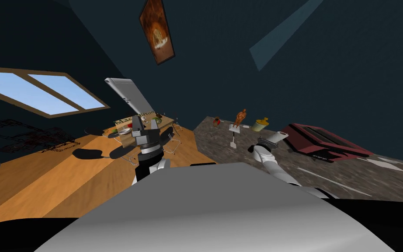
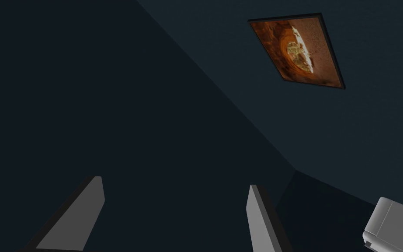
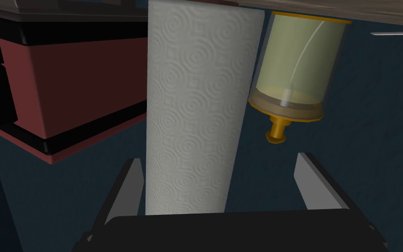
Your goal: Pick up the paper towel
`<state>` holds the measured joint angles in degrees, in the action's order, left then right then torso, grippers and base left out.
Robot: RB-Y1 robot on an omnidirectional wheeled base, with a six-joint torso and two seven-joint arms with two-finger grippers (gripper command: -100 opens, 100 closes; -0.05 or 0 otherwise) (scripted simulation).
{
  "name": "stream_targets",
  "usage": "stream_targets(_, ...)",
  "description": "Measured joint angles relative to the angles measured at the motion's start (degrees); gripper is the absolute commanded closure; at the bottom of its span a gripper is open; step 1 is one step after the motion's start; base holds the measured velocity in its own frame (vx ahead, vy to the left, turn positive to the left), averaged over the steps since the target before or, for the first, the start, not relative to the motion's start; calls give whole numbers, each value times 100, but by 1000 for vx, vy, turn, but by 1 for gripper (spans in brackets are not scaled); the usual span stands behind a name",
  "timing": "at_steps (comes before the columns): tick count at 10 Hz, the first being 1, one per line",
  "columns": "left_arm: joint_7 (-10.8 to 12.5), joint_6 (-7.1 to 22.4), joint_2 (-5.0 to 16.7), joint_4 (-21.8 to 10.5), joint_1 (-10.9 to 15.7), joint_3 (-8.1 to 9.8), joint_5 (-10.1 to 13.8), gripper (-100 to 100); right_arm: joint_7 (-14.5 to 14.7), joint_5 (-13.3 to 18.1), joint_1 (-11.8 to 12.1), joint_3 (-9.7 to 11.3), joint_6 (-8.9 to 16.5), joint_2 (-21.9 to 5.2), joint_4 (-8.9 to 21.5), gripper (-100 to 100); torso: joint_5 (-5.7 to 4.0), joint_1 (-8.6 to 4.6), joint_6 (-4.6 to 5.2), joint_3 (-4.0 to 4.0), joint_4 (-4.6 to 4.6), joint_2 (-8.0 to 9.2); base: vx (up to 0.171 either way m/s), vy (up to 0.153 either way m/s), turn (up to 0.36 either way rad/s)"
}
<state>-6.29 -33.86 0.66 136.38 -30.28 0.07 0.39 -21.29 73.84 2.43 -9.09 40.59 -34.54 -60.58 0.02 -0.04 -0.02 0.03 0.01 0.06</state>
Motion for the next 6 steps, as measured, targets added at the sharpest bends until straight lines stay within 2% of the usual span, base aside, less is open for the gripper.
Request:
stream_targets(1,0,0,0,0,-1,1,0,0,42,-21,92,-149,-13,-2,-57,-100,0,-2,5,-1,0,-1,0,5,-59)
stream_targets(2,0,0,0,0,-2,1,0,0,82,-60,184,-269,-43,-36,-114,-100,0,-6,7,-1,0,-2,-1,21,275)
stream_targets(3,0,0,0,0,0,0,0,0,92,-75,412,-448,-94,-79,-243,-100,0,-1,-1,-1,0,-2,-1,12,170)
stream_targets(4,0,0,0,0,-1,1,0,0,128,-108,534,-611,-130,-99,-330,-100,0,-3,4,-2,0,-3,0,0,0)
stream_targets(5,0,0,0,0,-1,1,0,0,139,-113,542,-629,-137,-102,-338,100,-2,-6,5,-2,-1,-4,2,2,24)
stream_targets(6,0,0,0,0,-1,1,0,0,137,-111,533,-620,-144,-99,-343,100,0,-8,19,0,-2,1,2,0,-17)
